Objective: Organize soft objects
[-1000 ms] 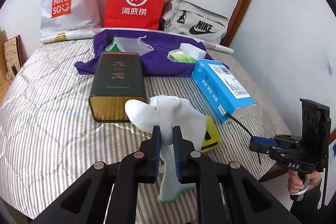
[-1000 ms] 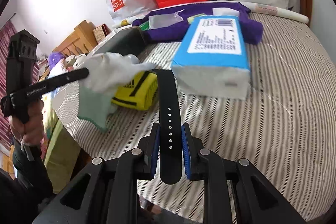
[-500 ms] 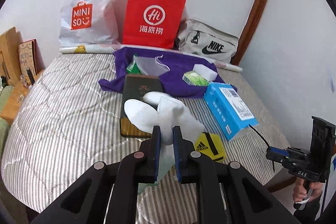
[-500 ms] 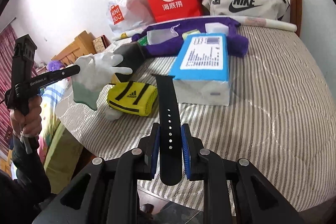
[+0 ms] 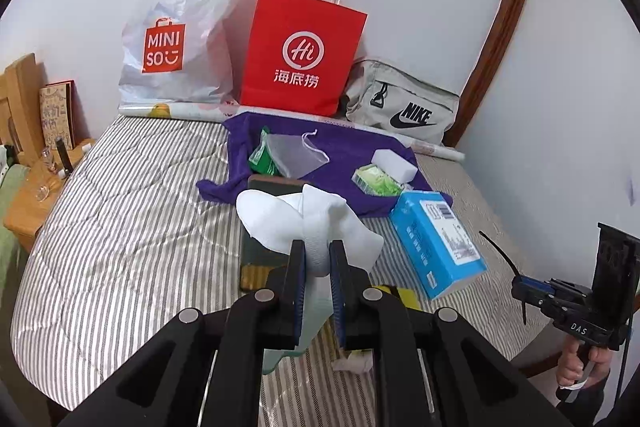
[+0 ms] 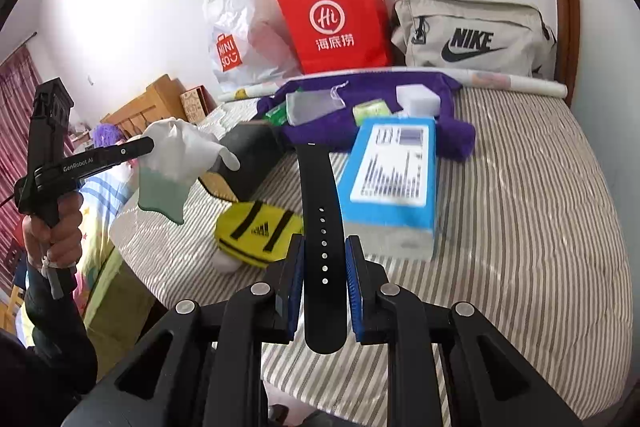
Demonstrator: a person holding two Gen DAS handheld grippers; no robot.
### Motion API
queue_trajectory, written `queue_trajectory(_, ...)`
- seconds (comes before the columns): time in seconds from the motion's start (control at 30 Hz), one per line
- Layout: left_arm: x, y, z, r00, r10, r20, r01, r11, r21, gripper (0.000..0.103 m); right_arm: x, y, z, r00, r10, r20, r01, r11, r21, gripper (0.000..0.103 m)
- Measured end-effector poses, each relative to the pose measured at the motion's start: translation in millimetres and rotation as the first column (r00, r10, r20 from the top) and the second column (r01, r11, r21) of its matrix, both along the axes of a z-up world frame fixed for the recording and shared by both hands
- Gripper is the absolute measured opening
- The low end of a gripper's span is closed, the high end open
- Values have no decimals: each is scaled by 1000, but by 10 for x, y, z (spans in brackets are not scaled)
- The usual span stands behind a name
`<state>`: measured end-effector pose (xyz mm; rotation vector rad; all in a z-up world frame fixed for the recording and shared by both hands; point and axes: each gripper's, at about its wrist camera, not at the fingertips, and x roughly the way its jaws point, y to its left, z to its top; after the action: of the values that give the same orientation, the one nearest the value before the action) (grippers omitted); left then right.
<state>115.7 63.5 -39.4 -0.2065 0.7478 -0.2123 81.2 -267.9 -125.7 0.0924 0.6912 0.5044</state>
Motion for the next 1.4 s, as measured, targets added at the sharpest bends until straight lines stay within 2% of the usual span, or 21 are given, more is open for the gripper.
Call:
queue_trajectory(0.47,364,-28,171,1000,9,-3,-9,1000,5,12,491,68,323,1000,-13,18,13,1000,9,20)
queue_trajectory(0.83,792,26,240,1000,22,-6,-22,1000,7,12,977,71,495,999,-46,26,46,999,-2,20)
queue_trajectory(1.4,1512,48,207,999,41,-19,-41,999,1,12,1772,218,438,999,-43,-5,43,998,-55,20)
